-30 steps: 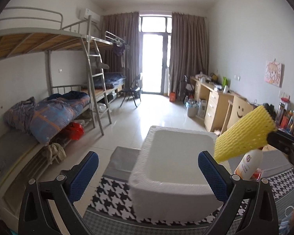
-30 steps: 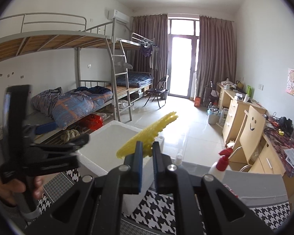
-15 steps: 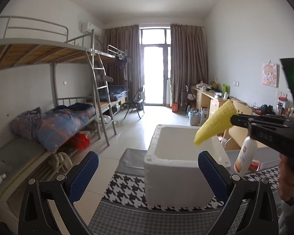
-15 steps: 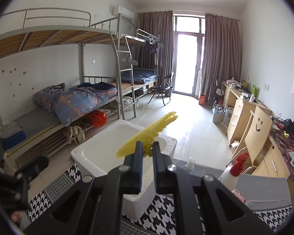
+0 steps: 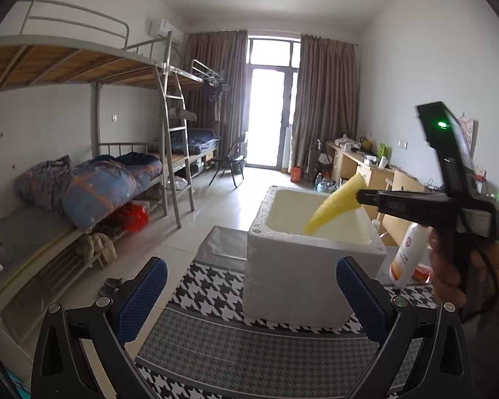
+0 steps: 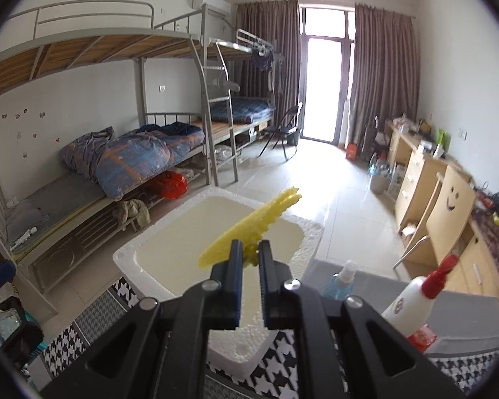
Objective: Organize soft objects
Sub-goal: 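Lower the yellow foam sleeve into the foam box and open the right tool, then move both open tools back to the remaining pile on the table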
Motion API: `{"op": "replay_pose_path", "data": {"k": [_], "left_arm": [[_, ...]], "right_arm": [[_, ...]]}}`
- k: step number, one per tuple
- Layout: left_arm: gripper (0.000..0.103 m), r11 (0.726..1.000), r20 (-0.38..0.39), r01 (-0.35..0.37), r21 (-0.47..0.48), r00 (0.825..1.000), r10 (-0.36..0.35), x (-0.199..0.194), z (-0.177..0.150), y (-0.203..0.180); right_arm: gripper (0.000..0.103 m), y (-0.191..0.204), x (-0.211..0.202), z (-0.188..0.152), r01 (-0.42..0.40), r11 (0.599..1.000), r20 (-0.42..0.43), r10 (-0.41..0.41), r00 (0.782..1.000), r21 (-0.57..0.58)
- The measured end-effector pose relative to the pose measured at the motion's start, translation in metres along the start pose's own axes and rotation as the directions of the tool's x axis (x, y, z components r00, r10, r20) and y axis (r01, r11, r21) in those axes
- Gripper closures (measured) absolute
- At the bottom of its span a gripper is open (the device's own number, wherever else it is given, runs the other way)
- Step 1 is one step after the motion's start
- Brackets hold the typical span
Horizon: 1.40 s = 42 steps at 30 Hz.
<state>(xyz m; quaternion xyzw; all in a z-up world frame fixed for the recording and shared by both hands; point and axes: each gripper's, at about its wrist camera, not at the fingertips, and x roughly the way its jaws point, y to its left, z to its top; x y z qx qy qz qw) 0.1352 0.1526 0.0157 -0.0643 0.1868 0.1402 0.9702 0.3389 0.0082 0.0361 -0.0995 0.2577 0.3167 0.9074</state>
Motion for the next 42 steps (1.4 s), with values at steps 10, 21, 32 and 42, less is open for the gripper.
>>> {"op": "replay_pose_path", "data": {"k": [10,21,32,42], "left_arm": [[0.001,1.0,0.002,0.006,0.009,1.0,-0.006,-0.006,-0.006,-0.002],[0.001,1.0,-0.016,-0.002,0.003,1.0,0.002,-0.003,-0.005,0.001],[0.001,1.0,-0.026,-0.003,0.002,1.0,0.003,-0.007,-0.005,0.001],[0.001,1.0,-0.017,0.002,0.008,1.0,-0.002,-0.016,0.0,-0.007]], "right_arm": [[0.09,0.001,0.029,-0.002,-0.022,1.0,-0.105,0.022,0.994,0.004],[0.038,0.006,0.02,-0.005,-0.04,0.998,-0.117,0.035,0.992,-0.043],[0.038,0.005,0.003,-0.003,-0.035,0.998,-0.082,0.031,0.996,-0.049],[0.028,-0.003,-0.038,-0.005,-0.028,0.999,0.006,0.028,1.0,-0.026]]}}
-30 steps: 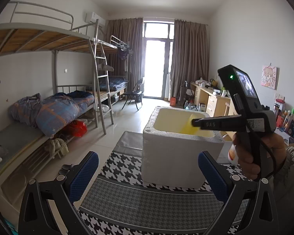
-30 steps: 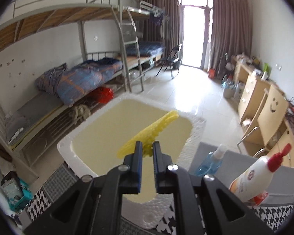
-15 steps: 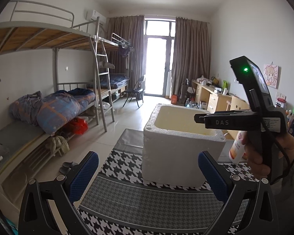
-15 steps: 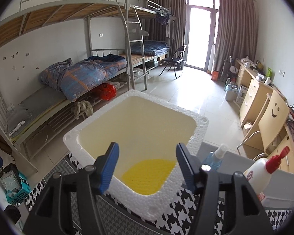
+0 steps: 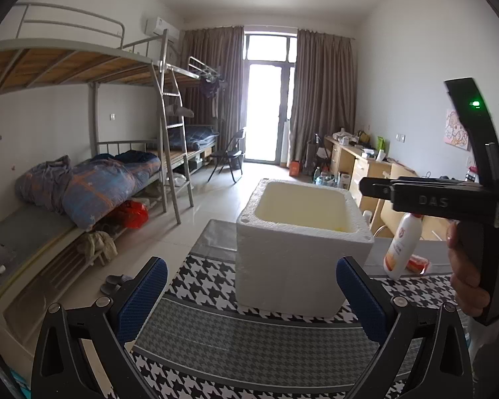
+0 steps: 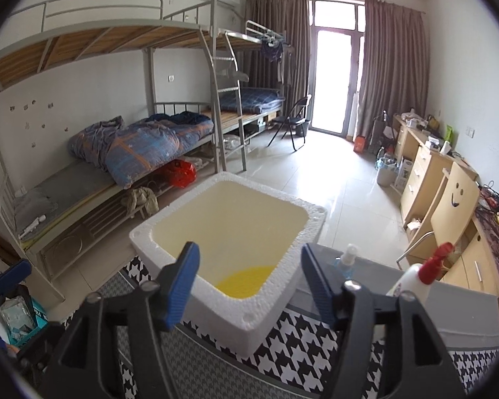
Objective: Organize soft objects
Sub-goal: 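Move both open tools back to the remaining pile on the table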
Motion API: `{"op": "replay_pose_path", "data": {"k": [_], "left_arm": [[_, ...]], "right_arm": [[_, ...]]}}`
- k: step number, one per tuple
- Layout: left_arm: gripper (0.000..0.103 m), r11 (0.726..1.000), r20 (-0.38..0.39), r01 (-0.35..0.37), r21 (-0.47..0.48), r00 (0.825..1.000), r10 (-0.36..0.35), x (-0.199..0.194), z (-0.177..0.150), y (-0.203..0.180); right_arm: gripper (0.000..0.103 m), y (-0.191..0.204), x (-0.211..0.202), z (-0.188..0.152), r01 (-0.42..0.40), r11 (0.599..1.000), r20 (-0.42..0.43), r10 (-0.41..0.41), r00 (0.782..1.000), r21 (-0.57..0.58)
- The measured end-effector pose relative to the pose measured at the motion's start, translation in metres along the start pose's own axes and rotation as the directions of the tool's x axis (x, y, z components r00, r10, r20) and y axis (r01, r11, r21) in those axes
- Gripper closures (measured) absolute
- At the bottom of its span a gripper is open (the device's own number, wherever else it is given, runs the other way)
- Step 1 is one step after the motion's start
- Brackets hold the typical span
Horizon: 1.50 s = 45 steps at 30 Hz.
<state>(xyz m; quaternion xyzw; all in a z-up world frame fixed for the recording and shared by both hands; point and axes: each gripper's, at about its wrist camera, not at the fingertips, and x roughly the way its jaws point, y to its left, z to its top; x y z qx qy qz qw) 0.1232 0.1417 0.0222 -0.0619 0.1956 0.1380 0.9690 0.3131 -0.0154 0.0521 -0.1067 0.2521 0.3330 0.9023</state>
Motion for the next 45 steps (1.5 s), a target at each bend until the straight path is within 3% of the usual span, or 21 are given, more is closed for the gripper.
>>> {"op": "replay_pose_path", "data": {"k": [4,23,39,45], "left_arm": [[0.001,1.0,0.01,0.014,0.004,1.0,-0.014,-0.006,0.002,-0.007],[0.001,0.991,0.07,0.117,0.071,0.99,-0.122,-0.042,0.005,-0.048],[0.001,0.973,0.116,0.204,0.11,0.969,-0.217,-0.075,-0.004,-0.078],[0.001,0.97,0.143,0.21,0.123,0.963,-0.226,-0.085,-0.01,-0.088]], "right_arm": [[0.022,-0.003,-0.017,-0.002,0.004,1.0,0.034,-0.005,0.999,0.016],[0.021,-0.01,-0.094,-0.032,0.04,0.998,0.158,-0.048,0.986,0.051],[0.017,-0.025,-0.152,-0.076,0.065,0.991,0.269,-0.094,0.958,0.116],[0.017,-0.031,-0.172,-0.094,0.126,0.978,0.314,-0.174,0.933,0.167]]}}
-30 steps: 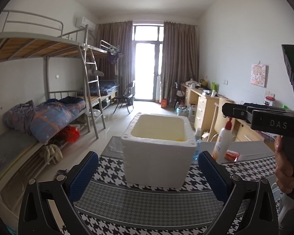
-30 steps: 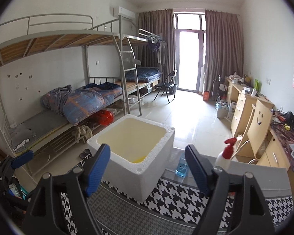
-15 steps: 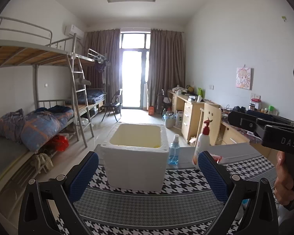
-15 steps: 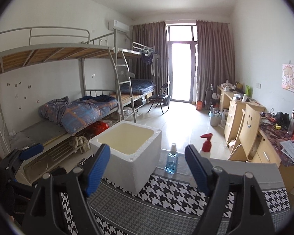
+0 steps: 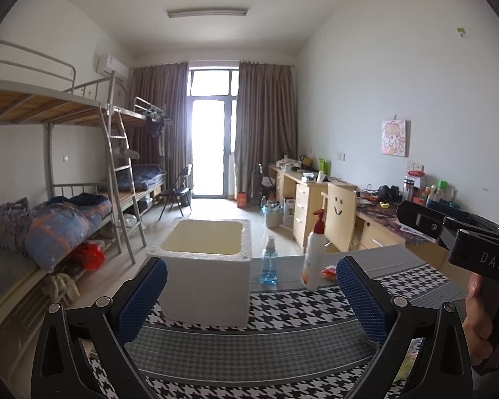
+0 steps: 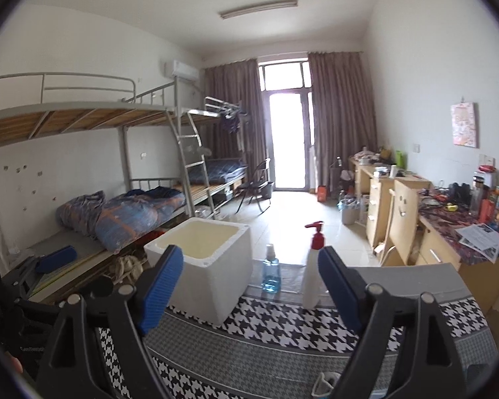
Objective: Organize soft objects
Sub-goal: 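Move both open tools back to the remaining pile on the table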
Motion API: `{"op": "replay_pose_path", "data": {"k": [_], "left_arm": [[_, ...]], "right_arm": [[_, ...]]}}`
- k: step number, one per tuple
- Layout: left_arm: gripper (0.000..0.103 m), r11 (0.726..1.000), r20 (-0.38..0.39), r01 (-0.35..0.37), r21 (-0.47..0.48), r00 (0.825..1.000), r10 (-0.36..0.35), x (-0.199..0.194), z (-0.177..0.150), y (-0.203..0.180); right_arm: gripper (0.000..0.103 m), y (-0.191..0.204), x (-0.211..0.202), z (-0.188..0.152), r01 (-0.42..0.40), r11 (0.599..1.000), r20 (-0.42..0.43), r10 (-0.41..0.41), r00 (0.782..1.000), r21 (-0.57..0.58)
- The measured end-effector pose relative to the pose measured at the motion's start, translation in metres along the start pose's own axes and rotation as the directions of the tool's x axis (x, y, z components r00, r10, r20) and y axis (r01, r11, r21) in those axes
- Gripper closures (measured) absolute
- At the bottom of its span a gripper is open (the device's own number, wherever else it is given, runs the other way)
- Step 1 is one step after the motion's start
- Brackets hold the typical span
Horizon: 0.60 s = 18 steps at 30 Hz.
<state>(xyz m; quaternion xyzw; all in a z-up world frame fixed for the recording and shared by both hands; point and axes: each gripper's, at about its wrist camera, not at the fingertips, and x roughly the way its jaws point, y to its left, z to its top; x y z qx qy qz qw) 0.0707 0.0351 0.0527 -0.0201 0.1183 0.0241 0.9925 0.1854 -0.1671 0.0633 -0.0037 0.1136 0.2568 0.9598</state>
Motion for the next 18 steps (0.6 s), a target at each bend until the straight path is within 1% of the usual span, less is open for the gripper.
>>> {"op": "replay_pose_path", "data": {"k": [4,6,9,14,18], "left_arm": [[0.001,1.0,0.008,0.003,0.01,1.0,-0.003,0.001,-0.002,-0.006],[0.001,1.0,0.009,0.016,0.01,1.0,-0.016,0.0,-0.005,-0.01],[0.001,1.0,0.012,0.03,0.004,0.999,-0.03,-0.001,-0.006,-0.013],[0.001,0.999,0.038,0.046,0.004,0.998,-0.047,-0.008,-0.007,-0.018],[0.001,0.998,0.042,0.063,0.001,0.997,-0.063,-0.01,-0.008,-0.022]], "right_arm": [[0.017,-0.007,-0.013,-0.007,0.05,0.999,0.035,-0.051,0.998,0.018],[0.016,-0.008,-0.019,-0.011,0.092,0.996,0.051,-0.092,0.994,0.01],[0.015,-0.011,-0.026,-0.017,0.133,0.991,0.064,-0.133,0.989,0.01],[0.015,-0.017,-0.036,-0.022,0.178,0.984,0.078,-0.179,0.981,0.023],[0.015,-0.019,-0.04,-0.023,0.202,0.979,0.084,-0.203,0.976,0.024]]}}
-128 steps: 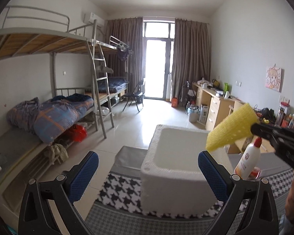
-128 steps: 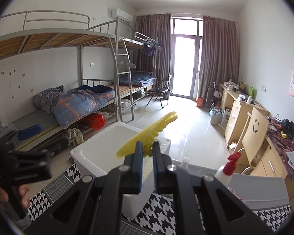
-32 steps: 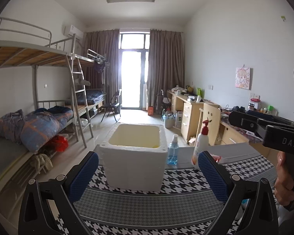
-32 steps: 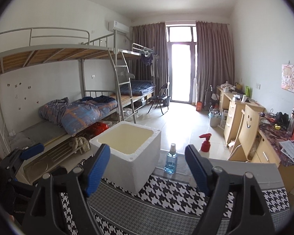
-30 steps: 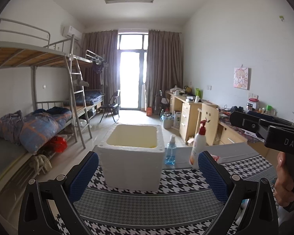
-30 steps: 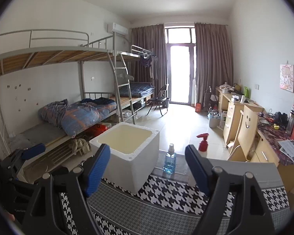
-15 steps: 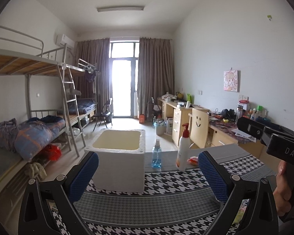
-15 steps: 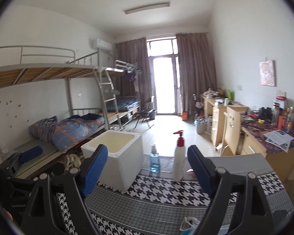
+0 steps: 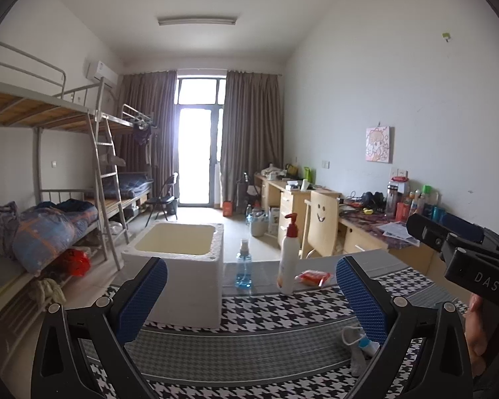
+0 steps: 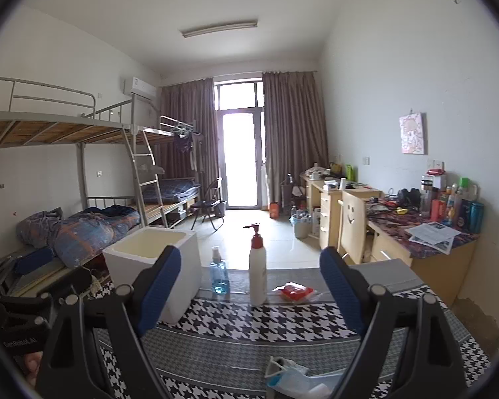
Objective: Organize soft objects
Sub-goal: 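Move both open tools back to the remaining pile on the table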
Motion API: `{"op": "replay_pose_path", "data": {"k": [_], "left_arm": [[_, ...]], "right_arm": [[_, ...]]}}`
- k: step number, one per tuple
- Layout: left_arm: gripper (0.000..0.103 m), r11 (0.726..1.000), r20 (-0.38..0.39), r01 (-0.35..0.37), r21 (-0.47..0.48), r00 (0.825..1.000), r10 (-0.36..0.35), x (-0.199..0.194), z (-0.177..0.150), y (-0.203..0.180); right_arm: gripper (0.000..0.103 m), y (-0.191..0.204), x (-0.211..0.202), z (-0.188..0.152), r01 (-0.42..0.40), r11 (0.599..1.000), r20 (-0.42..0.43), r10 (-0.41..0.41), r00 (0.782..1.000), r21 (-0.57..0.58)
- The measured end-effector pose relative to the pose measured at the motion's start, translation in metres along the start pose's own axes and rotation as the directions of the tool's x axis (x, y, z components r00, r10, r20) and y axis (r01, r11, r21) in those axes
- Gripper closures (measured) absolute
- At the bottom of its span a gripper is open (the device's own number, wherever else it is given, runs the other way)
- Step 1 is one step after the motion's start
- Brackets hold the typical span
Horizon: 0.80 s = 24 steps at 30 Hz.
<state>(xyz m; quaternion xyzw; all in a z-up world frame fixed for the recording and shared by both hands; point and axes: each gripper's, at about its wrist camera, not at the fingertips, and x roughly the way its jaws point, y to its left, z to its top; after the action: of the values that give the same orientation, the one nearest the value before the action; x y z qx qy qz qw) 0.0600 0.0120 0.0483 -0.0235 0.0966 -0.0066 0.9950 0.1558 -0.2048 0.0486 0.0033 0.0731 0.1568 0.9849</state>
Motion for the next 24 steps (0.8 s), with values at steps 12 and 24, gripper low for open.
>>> {"op": "replay_pose_path", "data": {"k": [12,24], "left_arm": [[0.001,0.998,-0.003,0.061,0.017,0.998,-0.061,0.004,-0.012,-0.022],[0.001,0.991,-0.019,0.124,0.047,0.992,-0.123,0.006,-0.03,-0.04]], "right_arm": [[0.014,-0.014,-0.013,-0.016,0.078,0.997,0.008,-0.078,0.997,0.007],[0.014,-0.029,-0.022,-0.035,0.19,0.982,-0.007,-0.189,0.982,0.021]]}}
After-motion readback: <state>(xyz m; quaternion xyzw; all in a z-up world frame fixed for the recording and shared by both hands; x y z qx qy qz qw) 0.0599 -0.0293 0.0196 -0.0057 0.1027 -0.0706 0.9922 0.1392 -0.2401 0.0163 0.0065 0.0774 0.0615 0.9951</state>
